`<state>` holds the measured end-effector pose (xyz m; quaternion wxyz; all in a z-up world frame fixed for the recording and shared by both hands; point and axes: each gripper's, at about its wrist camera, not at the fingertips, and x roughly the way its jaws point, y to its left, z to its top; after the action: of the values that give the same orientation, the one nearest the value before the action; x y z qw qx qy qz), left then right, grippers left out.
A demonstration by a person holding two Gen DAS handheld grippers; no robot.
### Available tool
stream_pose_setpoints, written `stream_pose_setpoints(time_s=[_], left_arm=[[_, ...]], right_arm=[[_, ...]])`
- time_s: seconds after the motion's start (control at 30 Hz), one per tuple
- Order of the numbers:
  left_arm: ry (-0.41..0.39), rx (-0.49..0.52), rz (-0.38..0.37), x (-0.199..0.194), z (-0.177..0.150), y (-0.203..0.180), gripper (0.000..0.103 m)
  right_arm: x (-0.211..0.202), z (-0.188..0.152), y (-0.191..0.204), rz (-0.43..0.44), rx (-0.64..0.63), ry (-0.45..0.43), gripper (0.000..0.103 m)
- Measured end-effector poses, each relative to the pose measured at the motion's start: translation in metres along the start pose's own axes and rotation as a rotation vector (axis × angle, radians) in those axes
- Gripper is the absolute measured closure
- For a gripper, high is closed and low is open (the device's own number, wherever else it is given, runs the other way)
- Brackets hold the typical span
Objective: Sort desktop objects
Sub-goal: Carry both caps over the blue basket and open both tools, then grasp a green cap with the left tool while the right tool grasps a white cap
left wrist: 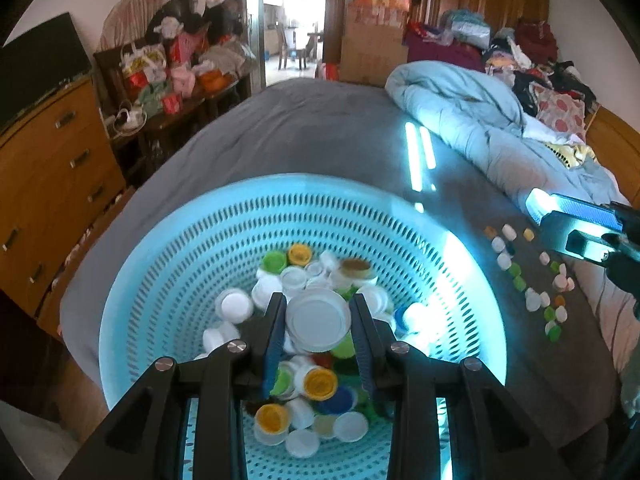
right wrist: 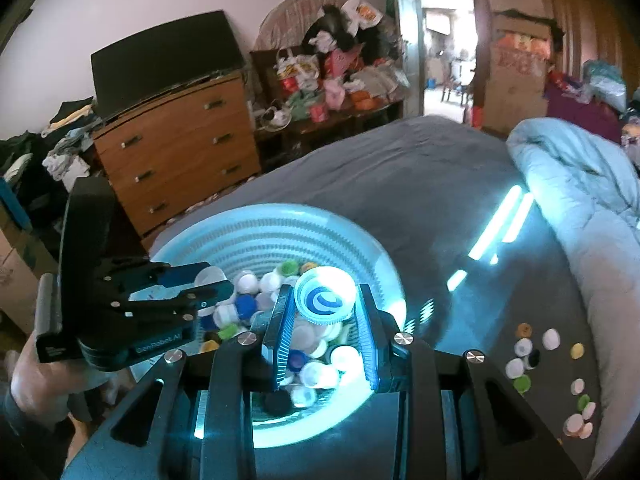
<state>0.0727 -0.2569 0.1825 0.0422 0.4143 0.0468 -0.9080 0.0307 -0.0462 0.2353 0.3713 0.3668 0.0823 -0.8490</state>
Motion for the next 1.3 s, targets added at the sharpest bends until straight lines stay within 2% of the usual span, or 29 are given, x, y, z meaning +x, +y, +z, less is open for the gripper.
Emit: stream_pose_setpoints(time_s=[0.17,0.67,0.7,0.73,0.77,0.8,0.83,1.07,1.3], left_arm=[[0.043,0.001,-0.003,0.009,-0.008,0.009,0.069],[0.052,-0.007,-0.031,0.014,-0.012,0.016,0.069],[0.048,-0.015,-0.034,0.014,-0.011,0.017,0.064],[0.043,-0.030,-0.034,0.013,-0.010,0.019,0.028],[0.035,-0.044,-0.032,0.012,-0.009,0.021,0.000],[0.011,-0.054,-0.043,0.007,-0.009,0.024,0.002],[0.005,-0.076,-0.051,0.005,-0.007,0.028,0.001],[-0.015,-0.127,-0.038,-0.001,-0.007,0.038,0.001],[-0.033,-0.114,-0.053,-0.008,-0.005,0.024,0.001]], right_arm=[[0.021,0.001,0.007,0.035,0.007,0.076,0.077],[0.026,0.000,0.015,0.039,-0.004,0.093,0.076],[0.026,0.001,0.015,0.040,-0.003,0.092,0.076],[0.026,0.002,0.016,0.034,-0.004,0.087,0.075],[0.026,0.003,0.016,0.035,0.001,0.082,0.065],[0.022,0.004,0.013,0.040,0.015,0.067,0.054],[0.019,0.004,0.011,0.043,0.026,0.052,0.053],[0.011,0.004,0.002,0.061,0.067,0.032,0.053],[-0.004,-0.011,-0.013,0.051,0.093,0.009,0.053]])
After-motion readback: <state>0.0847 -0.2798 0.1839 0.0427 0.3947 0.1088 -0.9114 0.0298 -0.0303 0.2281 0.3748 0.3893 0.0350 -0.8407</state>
